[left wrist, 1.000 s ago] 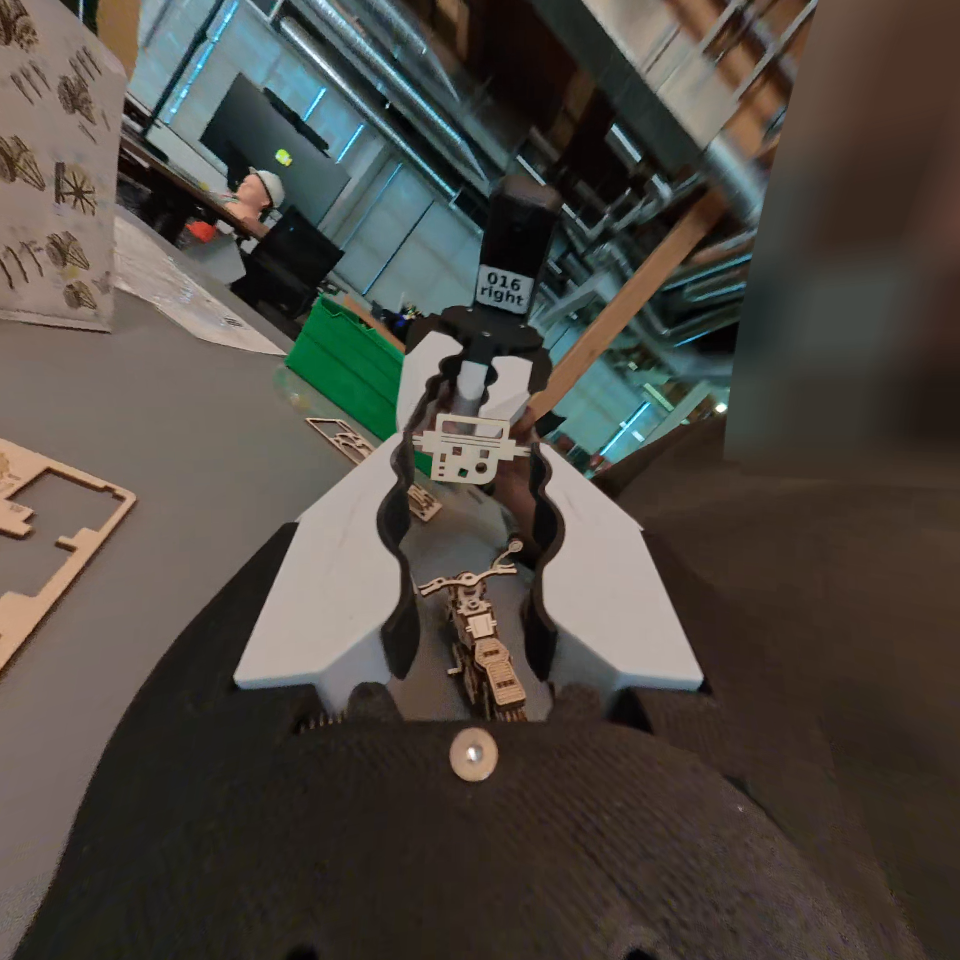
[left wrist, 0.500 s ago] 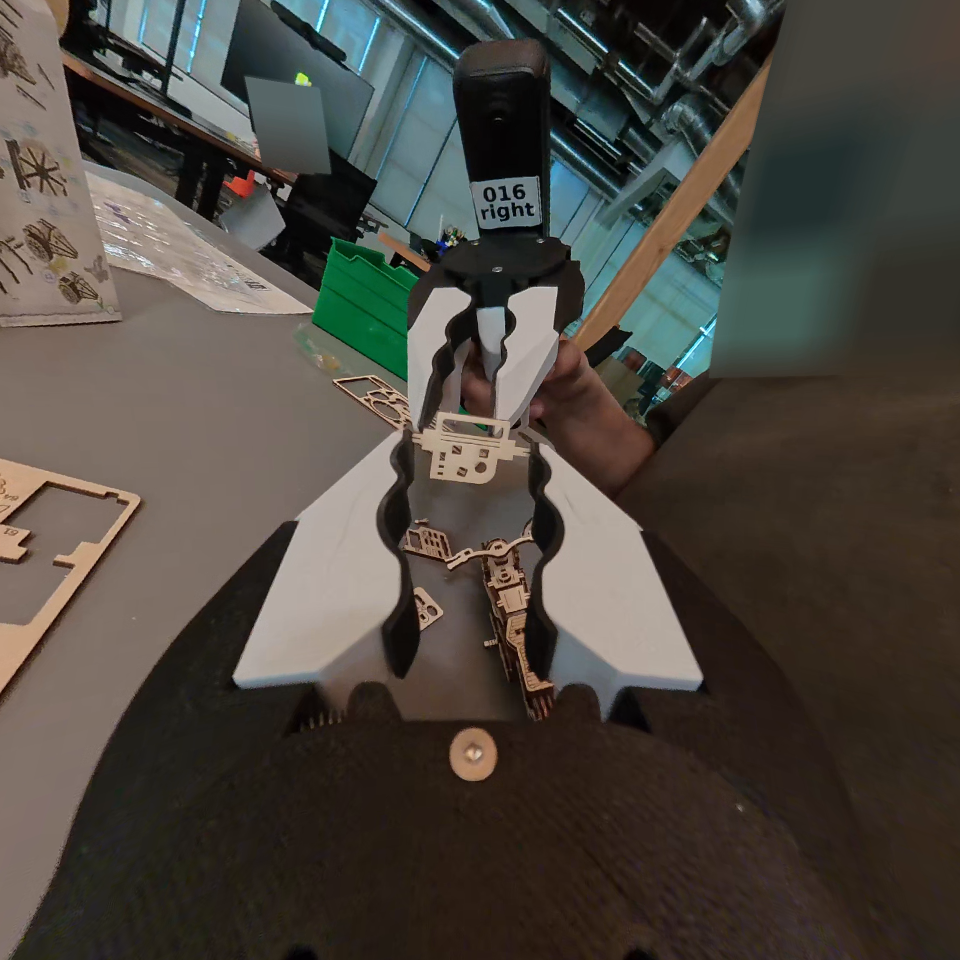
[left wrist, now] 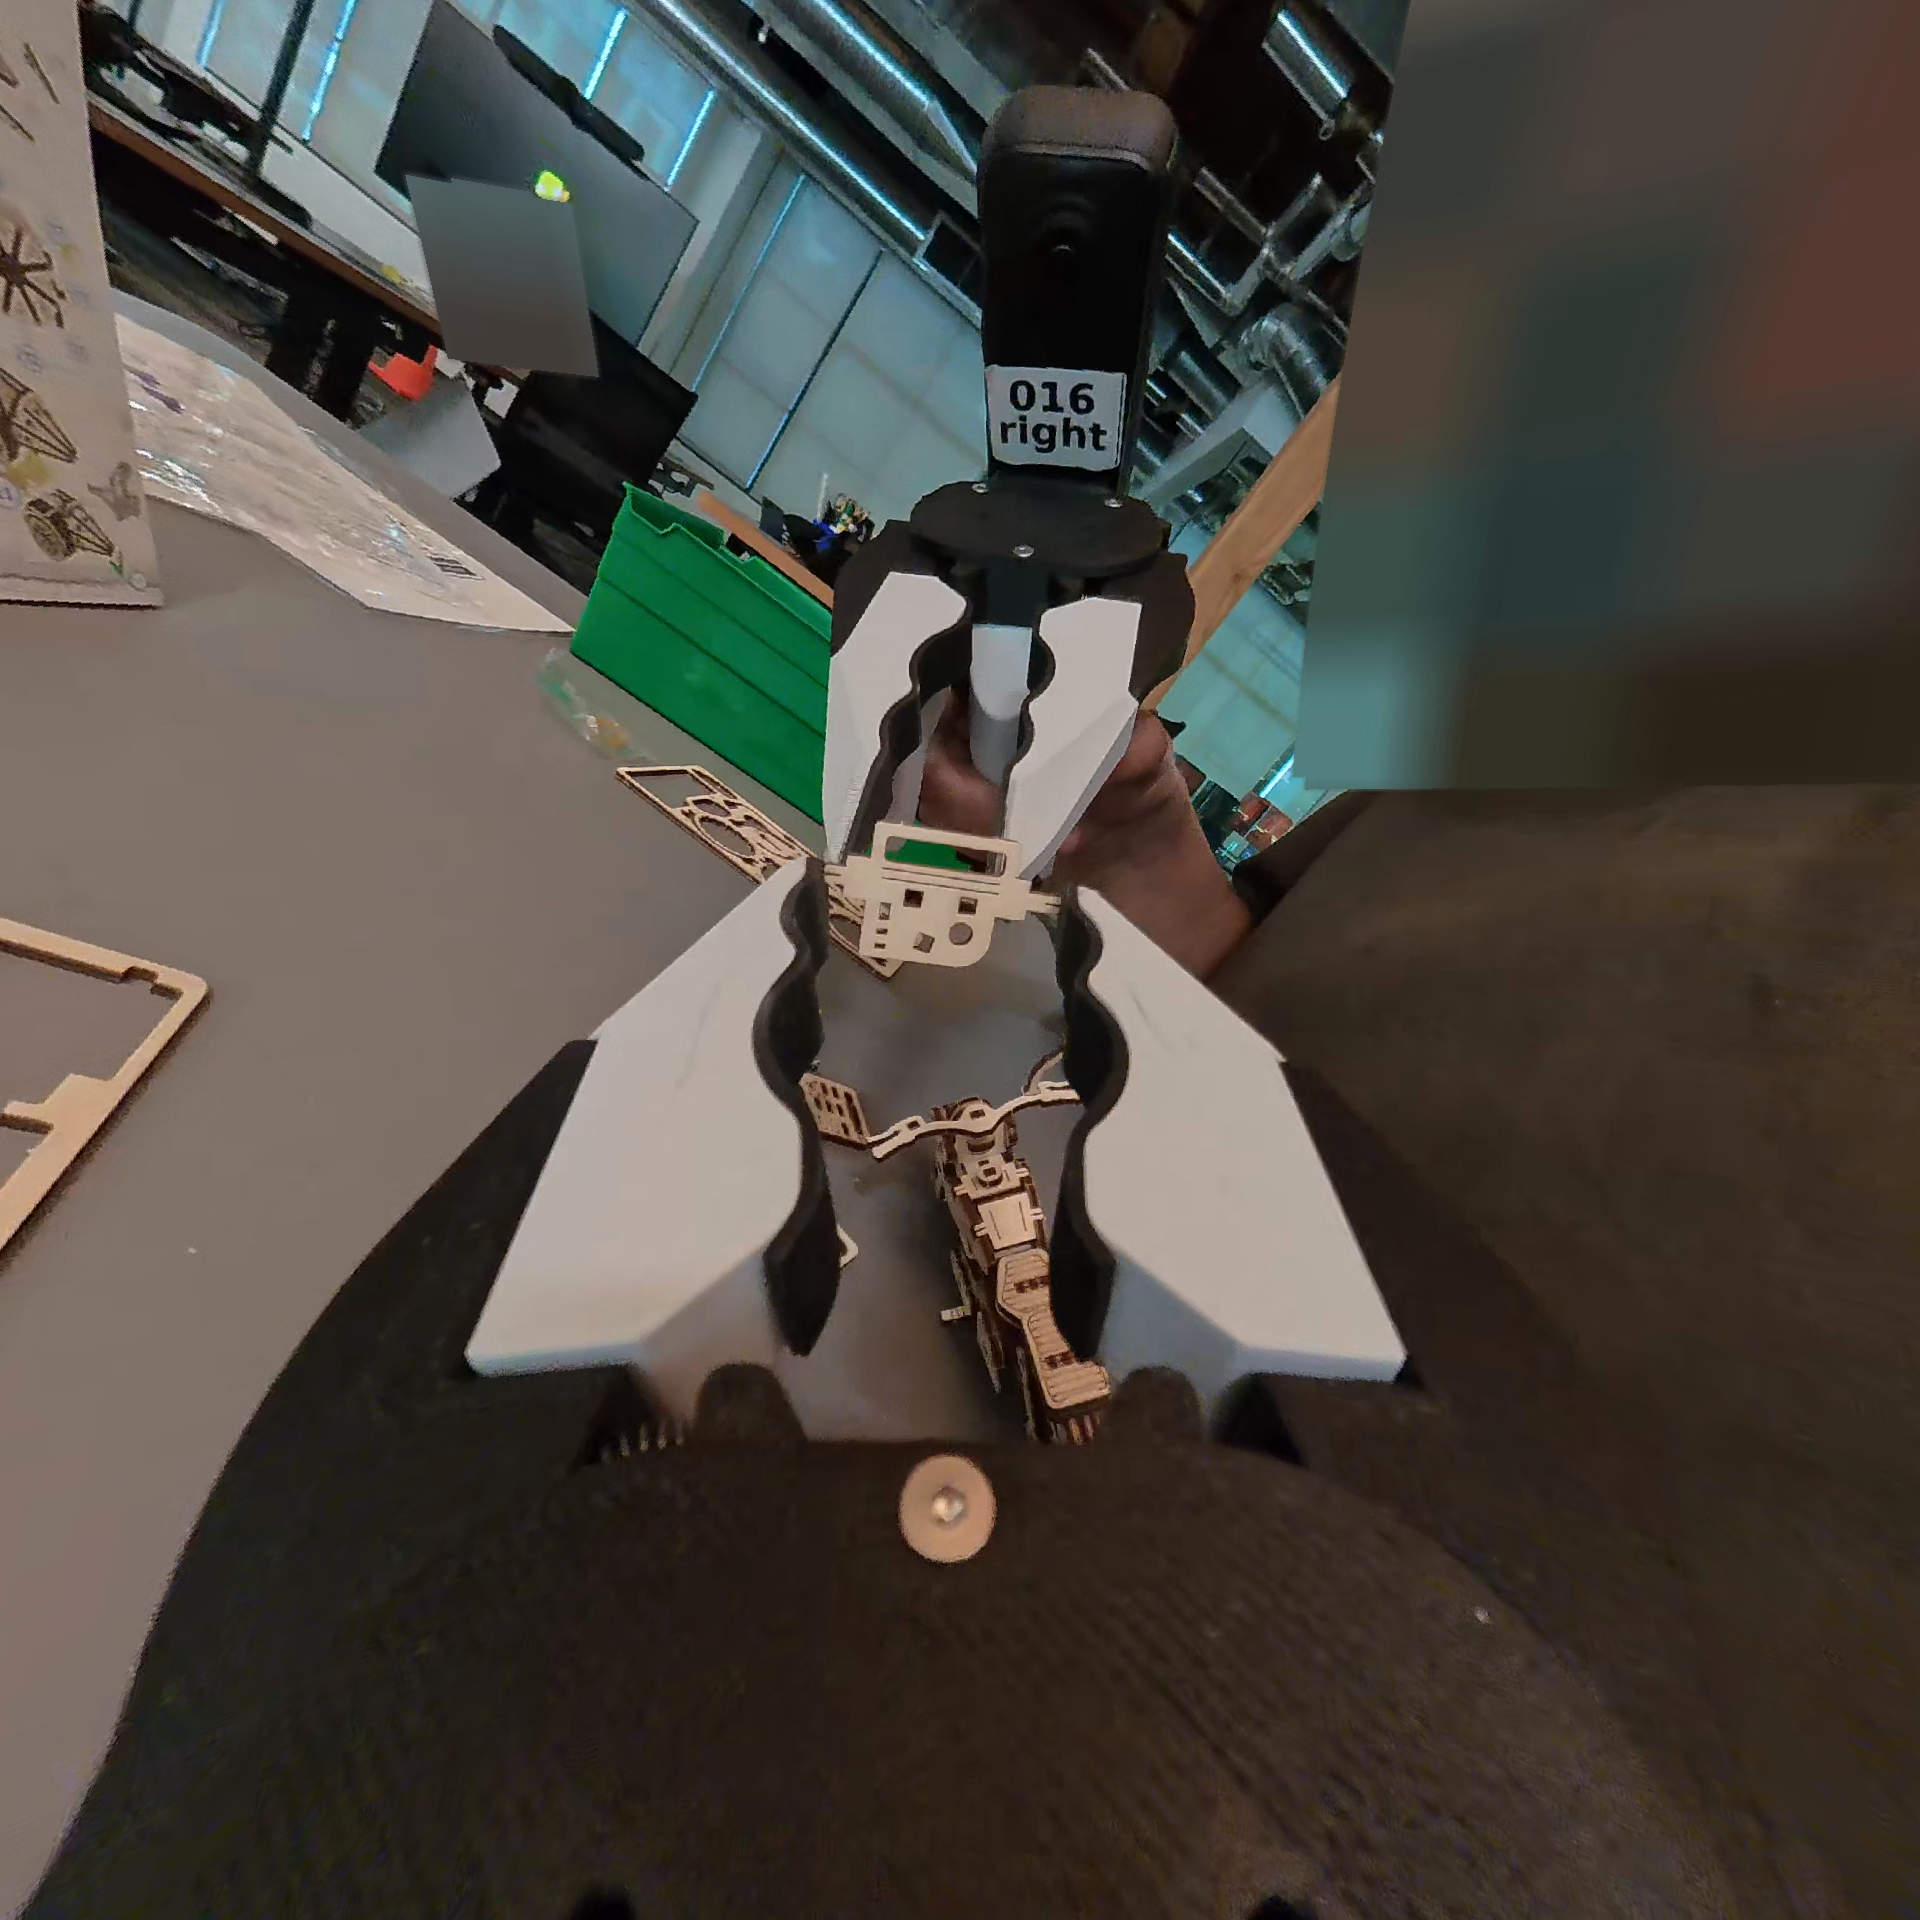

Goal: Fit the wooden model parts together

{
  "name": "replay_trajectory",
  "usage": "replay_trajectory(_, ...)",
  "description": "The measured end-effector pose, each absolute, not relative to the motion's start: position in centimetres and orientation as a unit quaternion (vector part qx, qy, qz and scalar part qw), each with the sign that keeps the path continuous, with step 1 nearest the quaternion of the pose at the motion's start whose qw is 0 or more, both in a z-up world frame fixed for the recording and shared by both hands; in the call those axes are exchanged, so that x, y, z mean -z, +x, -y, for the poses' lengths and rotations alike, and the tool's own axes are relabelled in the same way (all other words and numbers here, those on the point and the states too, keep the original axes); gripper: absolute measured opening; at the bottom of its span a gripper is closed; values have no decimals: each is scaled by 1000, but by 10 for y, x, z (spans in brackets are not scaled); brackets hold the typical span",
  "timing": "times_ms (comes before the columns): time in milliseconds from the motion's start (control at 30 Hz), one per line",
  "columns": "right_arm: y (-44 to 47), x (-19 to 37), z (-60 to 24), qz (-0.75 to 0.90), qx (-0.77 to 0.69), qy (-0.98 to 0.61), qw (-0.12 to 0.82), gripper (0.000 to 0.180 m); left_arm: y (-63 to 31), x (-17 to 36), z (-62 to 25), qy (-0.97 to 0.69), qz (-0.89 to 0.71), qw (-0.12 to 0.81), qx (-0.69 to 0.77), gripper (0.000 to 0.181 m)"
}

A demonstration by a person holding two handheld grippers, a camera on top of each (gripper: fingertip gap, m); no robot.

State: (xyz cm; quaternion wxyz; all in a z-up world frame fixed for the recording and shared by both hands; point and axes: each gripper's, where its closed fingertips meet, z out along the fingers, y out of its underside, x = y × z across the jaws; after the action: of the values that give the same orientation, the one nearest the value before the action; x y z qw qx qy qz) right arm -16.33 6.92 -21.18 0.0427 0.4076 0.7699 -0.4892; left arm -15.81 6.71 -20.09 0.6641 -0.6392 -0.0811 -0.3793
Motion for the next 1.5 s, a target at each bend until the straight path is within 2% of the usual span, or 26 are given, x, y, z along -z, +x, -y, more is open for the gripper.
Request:
replay_trajectory(600,-161,220,-69,-783,470,406,40,28,-154,215,-67,-691,66,638,334,43)
replay_trajectory(1133,-166,219,-69,-757,514,401,47,27,-158,214,-67,-686,78,642,334,43)
replay_trajectory(1167,-169,220,-71,-754,516,404,37,15,-156,214,-67,-685,75,641,336,43)
replay_trajectory(1333,-176,215,-82,-711,568,411,55,0,-149,215,-76,-706,70,633,310,43)
replay_trajectory(1433,-177,208,-82,-679,601,412,86,0,-149,217,-79,-707,76,632,309,43)
replay_trajectory(1500,-186,223,-92,-698,570,432,42,0,-156,221,-80,-707,96,629,307,43)
